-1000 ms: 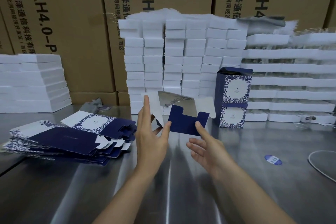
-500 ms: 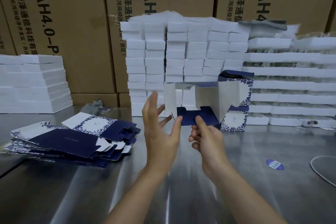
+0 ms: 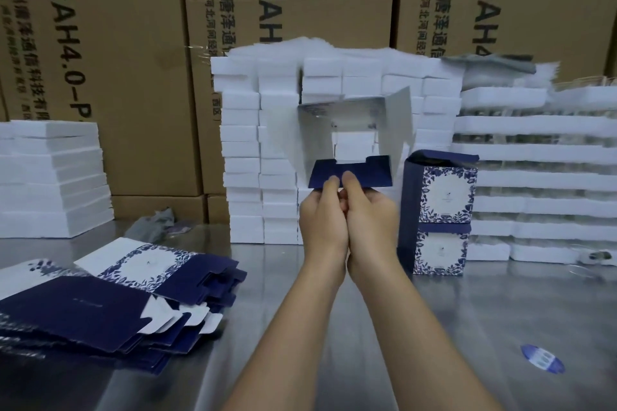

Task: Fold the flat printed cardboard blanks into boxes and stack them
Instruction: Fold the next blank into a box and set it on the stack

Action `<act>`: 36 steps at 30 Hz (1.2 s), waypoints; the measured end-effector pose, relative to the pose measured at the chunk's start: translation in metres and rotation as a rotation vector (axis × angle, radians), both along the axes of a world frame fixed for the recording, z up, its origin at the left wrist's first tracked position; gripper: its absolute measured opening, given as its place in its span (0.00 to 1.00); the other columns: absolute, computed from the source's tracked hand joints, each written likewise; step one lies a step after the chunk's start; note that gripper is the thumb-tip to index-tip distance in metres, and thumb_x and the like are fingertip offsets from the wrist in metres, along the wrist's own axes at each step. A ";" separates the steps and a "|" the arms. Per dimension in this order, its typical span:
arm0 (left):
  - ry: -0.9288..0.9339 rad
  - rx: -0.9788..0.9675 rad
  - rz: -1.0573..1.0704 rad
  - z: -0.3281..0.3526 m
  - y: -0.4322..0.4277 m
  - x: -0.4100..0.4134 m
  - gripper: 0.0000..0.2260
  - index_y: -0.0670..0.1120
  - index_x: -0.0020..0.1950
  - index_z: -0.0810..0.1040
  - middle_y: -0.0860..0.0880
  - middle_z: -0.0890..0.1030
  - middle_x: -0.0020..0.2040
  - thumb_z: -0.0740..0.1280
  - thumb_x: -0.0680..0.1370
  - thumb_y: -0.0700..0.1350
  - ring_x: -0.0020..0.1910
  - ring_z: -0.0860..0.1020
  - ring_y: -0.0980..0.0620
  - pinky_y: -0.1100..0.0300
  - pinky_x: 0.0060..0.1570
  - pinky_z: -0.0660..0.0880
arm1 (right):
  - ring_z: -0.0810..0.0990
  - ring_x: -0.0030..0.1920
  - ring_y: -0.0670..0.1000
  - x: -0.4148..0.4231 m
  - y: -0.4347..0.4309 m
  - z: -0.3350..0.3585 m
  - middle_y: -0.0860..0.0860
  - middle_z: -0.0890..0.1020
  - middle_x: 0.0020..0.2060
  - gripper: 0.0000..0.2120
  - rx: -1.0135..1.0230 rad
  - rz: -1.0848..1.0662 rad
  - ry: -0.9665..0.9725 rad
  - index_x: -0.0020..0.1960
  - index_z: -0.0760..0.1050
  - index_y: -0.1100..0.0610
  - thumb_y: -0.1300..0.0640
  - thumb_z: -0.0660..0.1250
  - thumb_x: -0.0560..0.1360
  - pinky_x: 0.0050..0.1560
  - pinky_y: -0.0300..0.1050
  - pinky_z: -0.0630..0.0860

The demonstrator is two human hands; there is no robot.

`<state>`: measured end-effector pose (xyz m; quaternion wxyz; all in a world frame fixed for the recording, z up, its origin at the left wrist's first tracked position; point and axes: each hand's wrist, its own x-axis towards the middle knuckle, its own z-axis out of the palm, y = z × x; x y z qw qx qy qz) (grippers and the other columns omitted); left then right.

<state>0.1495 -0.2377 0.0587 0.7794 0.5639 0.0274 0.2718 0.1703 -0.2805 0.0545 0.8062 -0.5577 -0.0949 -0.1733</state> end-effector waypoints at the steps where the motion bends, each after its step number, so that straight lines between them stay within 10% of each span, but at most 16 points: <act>1: 0.006 -0.010 0.015 -0.003 0.000 0.002 0.23 0.51 0.25 0.76 0.54 0.77 0.28 0.65 0.82 0.51 0.32 0.77 0.51 0.55 0.39 0.72 | 0.81 0.33 0.51 0.001 0.002 -0.003 0.57 0.83 0.30 0.22 0.001 0.032 0.016 0.33 0.79 0.60 0.48 0.73 0.80 0.38 0.46 0.79; 8: 0.054 -0.017 0.057 -0.008 -0.008 -0.009 0.16 0.45 0.34 0.75 0.56 0.77 0.25 0.62 0.82 0.42 0.27 0.78 0.57 0.61 0.30 0.72 | 0.77 0.34 0.51 -0.005 -0.006 -0.011 0.54 0.77 0.31 0.14 -0.019 0.158 0.090 0.39 0.77 0.69 0.57 0.67 0.76 0.35 0.45 0.73; 14: 0.081 -0.136 0.012 -0.004 -0.011 -0.014 0.23 0.48 0.28 0.79 0.49 0.83 0.32 0.64 0.83 0.49 0.37 0.83 0.47 0.54 0.39 0.77 | 0.74 0.25 0.48 -0.006 -0.011 -0.009 0.49 0.75 0.24 0.22 -0.017 0.114 0.062 0.23 0.73 0.54 0.59 0.66 0.76 0.26 0.37 0.71; 36: 0.058 -0.226 0.167 -0.017 -0.011 -0.002 0.13 0.44 0.40 0.77 0.50 0.80 0.35 0.61 0.83 0.44 0.40 0.82 0.50 0.58 0.36 0.74 | 0.70 0.32 0.54 -0.017 -0.007 -0.008 0.44 0.71 0.22 0.22 -0.011 -0.090 0.148 0.25 0.73 0.49 0.54 0.60 0.78 0.39 0.51 0.68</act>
